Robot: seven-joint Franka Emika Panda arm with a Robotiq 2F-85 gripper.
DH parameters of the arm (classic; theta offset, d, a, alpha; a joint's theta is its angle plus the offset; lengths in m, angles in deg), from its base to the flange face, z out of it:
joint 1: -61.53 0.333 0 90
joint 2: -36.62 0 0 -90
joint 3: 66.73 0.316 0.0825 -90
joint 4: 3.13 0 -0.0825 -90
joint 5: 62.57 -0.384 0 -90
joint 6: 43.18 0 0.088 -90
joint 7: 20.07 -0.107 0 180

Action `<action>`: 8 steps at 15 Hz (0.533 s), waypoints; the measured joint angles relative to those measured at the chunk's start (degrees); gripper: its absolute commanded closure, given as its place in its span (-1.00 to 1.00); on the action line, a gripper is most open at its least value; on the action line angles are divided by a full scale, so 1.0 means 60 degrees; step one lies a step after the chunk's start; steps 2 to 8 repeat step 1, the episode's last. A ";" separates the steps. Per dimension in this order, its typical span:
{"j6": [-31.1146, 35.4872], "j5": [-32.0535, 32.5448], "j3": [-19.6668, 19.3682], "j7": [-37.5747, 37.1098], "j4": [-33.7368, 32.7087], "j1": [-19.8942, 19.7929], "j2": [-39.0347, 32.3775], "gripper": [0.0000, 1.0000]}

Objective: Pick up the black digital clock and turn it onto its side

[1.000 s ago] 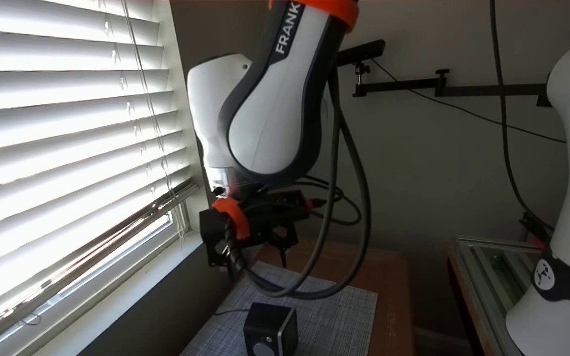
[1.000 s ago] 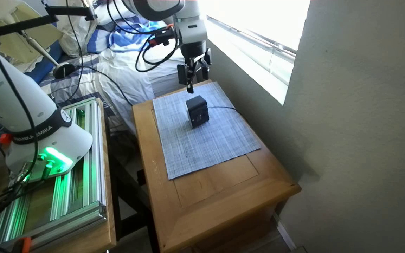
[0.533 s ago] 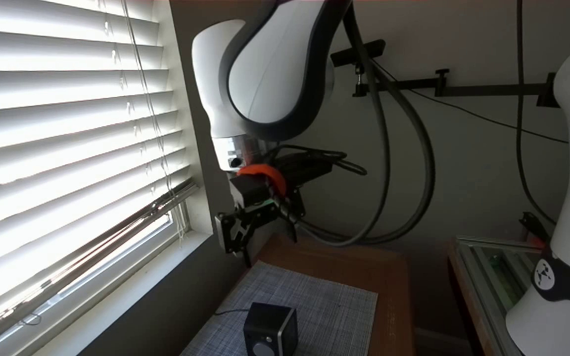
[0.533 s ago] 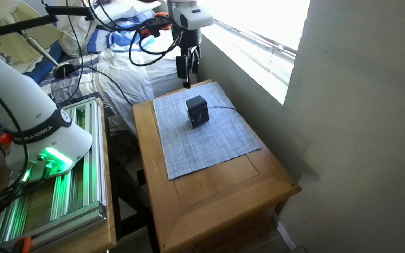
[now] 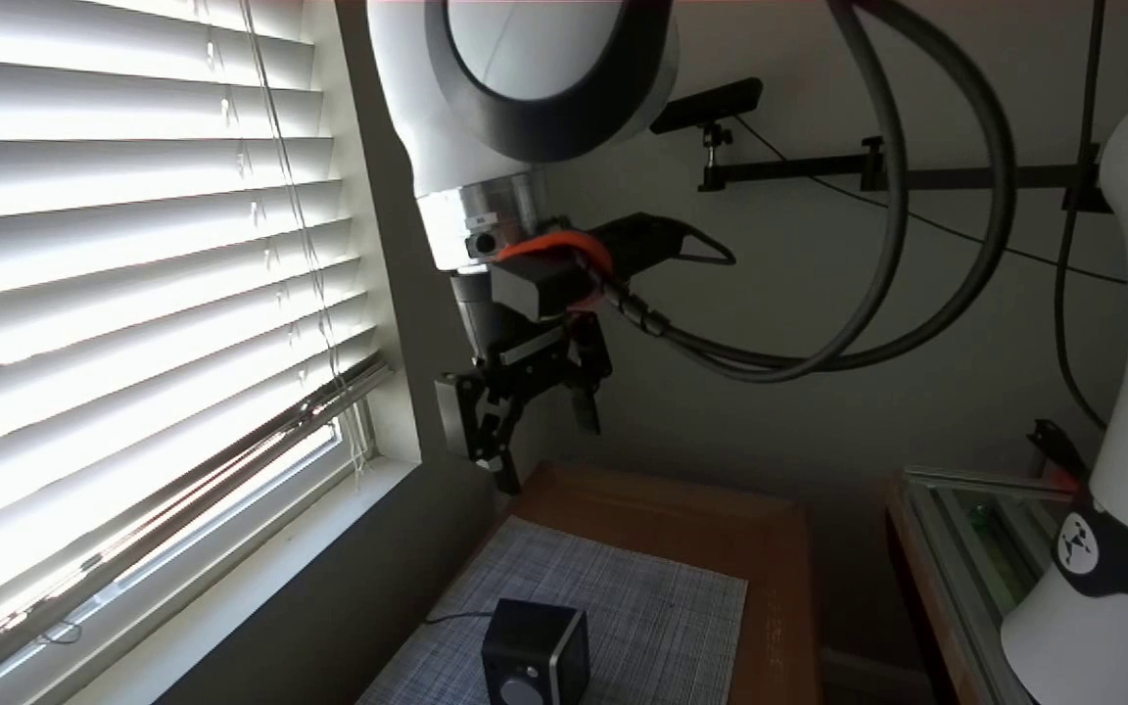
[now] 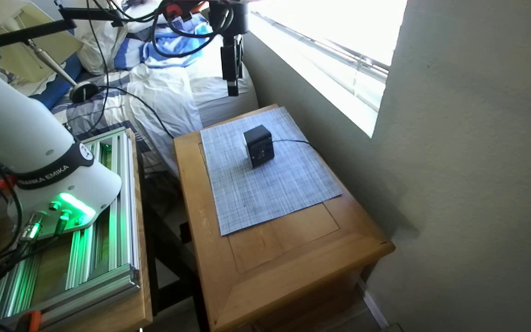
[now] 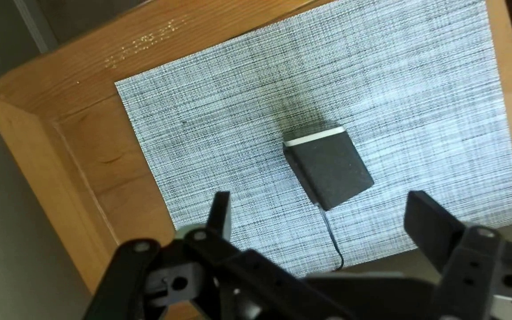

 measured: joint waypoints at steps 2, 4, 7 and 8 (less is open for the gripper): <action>0.0000 0.0000 0.0057 -0.0006 0.0000 -0.0038 0.0008 -1.00; 0.0000 0.0000 0.0057 -0.0006 0.0000 -0.0038 0.0008 -1.00; 0.0000 0.0000 0.0057 -0.0006 0.0000 -0.0038 0.0008 -1.00; 0.0000 0.0000 0.0057 -0.0006 0.0000 -0.0038 0.0008 -1.00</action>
